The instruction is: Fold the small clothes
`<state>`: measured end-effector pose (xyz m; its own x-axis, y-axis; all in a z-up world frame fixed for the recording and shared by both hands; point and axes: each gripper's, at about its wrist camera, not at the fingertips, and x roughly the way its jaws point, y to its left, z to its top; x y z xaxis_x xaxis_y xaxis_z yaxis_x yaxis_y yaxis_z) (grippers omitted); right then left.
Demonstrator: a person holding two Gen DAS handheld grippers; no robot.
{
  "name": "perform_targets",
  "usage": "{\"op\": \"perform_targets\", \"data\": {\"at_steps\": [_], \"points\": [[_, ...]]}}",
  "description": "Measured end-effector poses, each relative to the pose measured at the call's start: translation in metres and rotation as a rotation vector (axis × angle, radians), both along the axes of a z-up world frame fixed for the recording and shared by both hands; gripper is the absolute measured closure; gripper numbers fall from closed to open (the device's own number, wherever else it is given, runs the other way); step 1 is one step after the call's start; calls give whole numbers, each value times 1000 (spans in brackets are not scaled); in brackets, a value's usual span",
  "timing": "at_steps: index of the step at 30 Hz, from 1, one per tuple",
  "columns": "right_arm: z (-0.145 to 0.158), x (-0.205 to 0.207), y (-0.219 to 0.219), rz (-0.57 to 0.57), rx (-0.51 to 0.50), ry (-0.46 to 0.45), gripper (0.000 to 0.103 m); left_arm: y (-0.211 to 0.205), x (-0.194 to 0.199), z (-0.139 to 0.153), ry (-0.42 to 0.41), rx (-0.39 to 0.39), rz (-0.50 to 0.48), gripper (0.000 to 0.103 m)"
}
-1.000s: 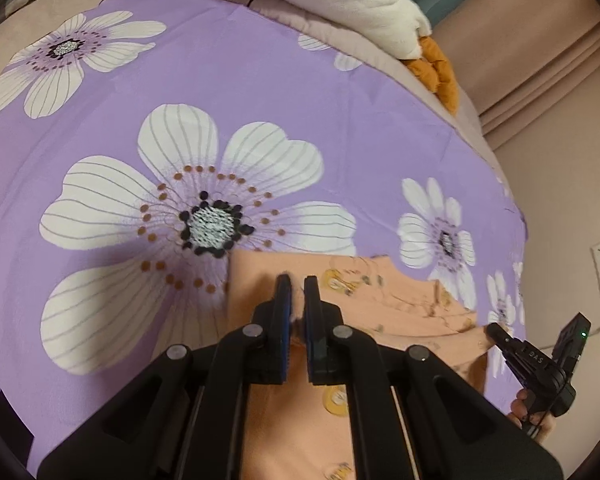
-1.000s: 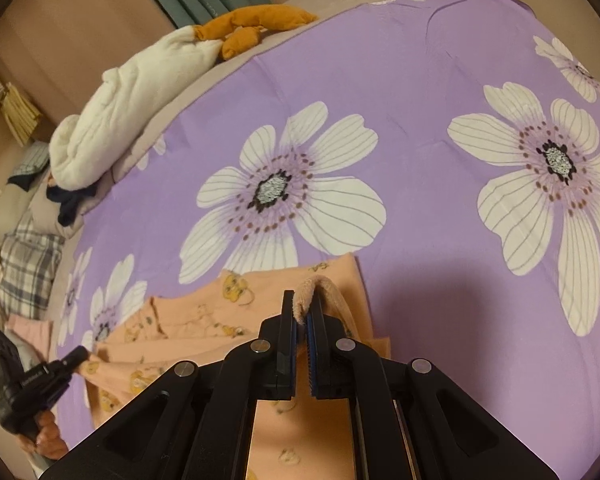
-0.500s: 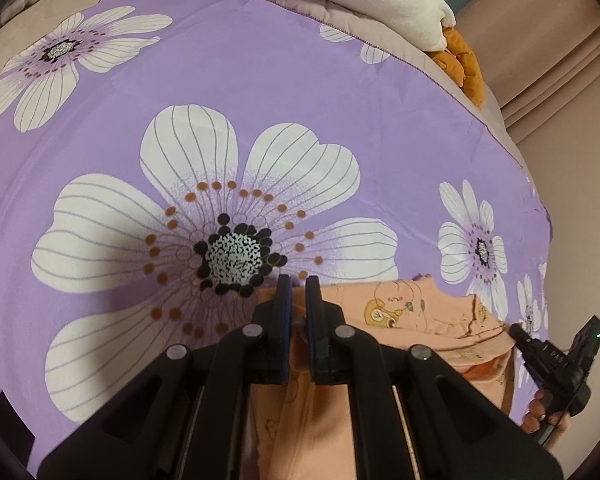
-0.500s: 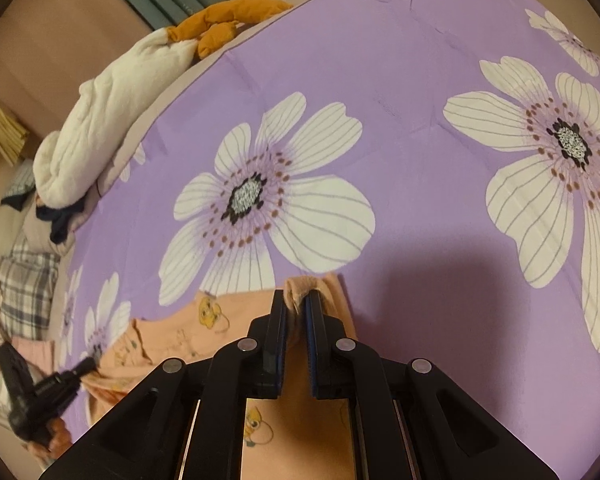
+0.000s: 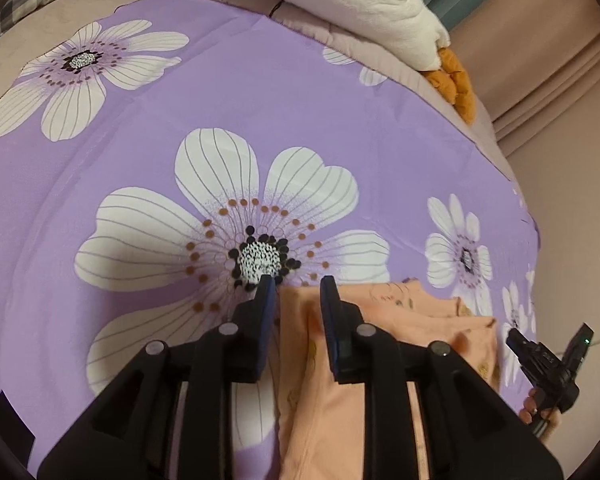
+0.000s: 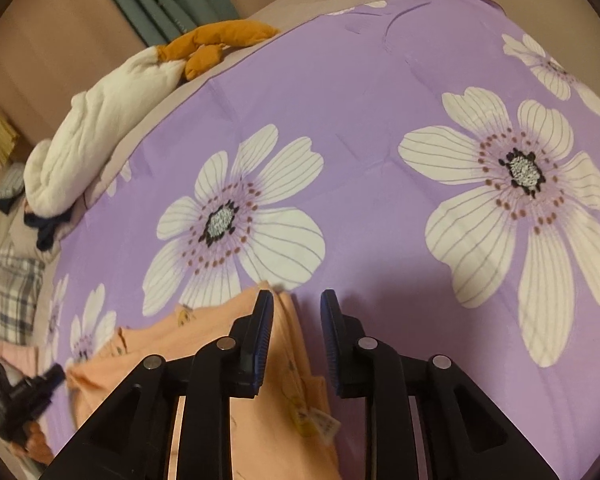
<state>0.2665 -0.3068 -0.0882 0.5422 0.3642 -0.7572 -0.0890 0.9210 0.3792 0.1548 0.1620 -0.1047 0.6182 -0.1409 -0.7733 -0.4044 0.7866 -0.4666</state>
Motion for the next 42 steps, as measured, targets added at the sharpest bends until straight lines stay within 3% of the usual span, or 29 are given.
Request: {"op": "perform_targets", "data": {"at_steps": [8,12,16,18,21,23,24,26,33,38,42], "points": [[-6,2,15,72,-46,2,80,-19,1,-7,26,23,-64,79],[-9,8,27,114,-64,-2,80,-26,8,-9,13,36,-91,64],[-16,17,35,123,-90,20,80,-32,17,-14,26,35,-125,62],[-18,19,37,124,-97,18,80,-34,18,-16,23,29,-134,53],[-17,18,37,121,-103,4,85,-37,23,-20,24,16,-152,50],[-16,17,35,116,-100,-6,94,-39,27,-25,21,22,-160,54],[-15,17,34,115,-95,-11,95,-40,29,-27,22,28,-158,71],[-14,15,32,112,-79,-21,96,-44,32,-30,33,68,-164,94],[16,-2,26,90,-53,-124,97,-44,19,-9,-56,162,-141,97],[28,4,28,74,-37,-162,97,-33,15,5,-108,143,-113,97],[19,15,33,60,-56,-147,97,-29,23,0,-78,148,-110,97]]}}
